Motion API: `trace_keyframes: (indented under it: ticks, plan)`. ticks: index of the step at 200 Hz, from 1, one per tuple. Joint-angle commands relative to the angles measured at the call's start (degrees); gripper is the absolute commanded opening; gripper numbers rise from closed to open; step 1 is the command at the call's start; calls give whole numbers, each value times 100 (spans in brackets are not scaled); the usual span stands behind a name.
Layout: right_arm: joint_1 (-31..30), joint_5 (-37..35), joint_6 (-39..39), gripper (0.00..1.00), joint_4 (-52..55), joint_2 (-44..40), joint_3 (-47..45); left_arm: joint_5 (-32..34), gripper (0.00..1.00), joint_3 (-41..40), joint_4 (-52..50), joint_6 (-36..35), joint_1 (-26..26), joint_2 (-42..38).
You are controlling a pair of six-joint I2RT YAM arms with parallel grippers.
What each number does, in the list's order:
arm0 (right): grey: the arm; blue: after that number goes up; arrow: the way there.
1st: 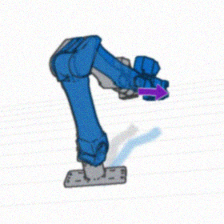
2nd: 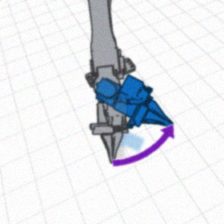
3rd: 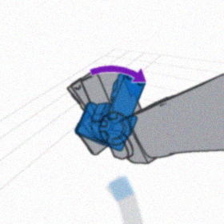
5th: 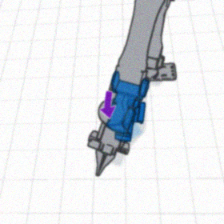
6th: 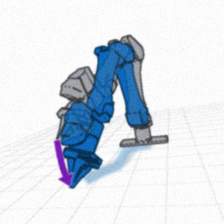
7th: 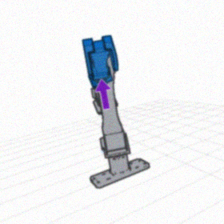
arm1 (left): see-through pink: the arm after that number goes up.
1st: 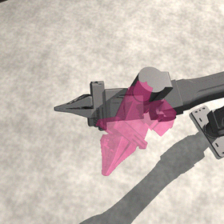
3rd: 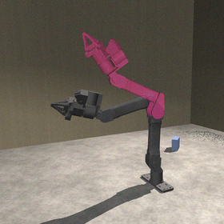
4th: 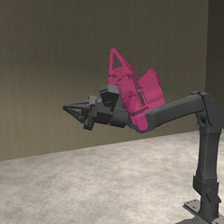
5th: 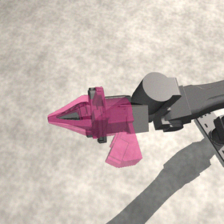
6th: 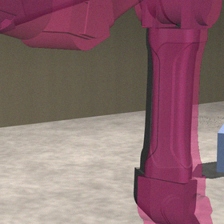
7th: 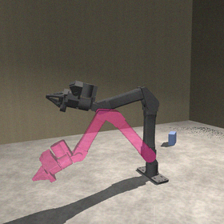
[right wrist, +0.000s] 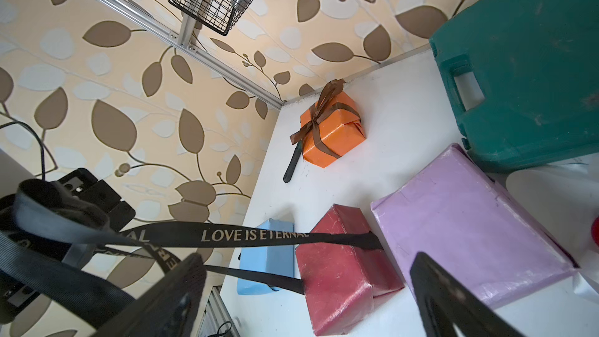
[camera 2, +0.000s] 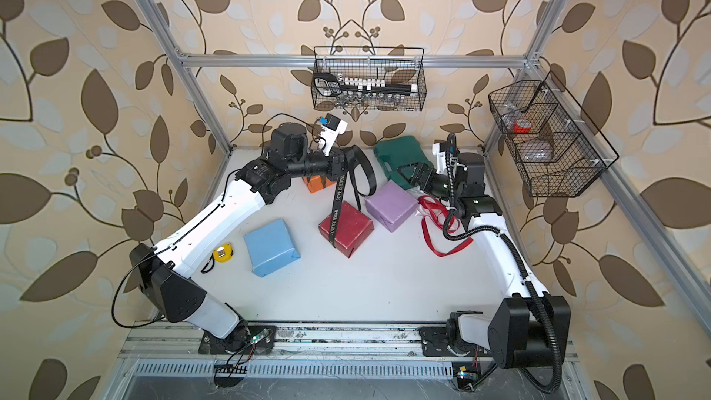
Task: Untie the ribbon bows on the gift boxes
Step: Pull the ribbon from the gift box.
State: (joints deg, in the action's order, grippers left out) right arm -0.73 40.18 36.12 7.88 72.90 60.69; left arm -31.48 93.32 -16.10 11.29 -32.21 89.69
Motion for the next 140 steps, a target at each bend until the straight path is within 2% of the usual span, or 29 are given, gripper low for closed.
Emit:
trace_keyframes:
  ticks: [1, 50, 84, 108, 140]
  plan:
    - [-23, -11, -70, 99, 3, 16, -30, -224, 0, 419, 243, 130, -31, -112]
    - [-217, 0, -252, 99, -54, -17, -166, -271, 0, 1248, 90, 106, -31, 77]
    - [-783, -318, -797, 99, -562, -289, -480, -299, 0, 1513, 19, 124, -27, 177]
    - [-1228, -614, -1354, 99, -1150, -520, -762, -301, 0, 1208, 46, 185, -28, 203]
    - [-1548, -864, -1993, 97, -1795, -374, -854, -375, 0, 453, 425, 502, -25, 18]
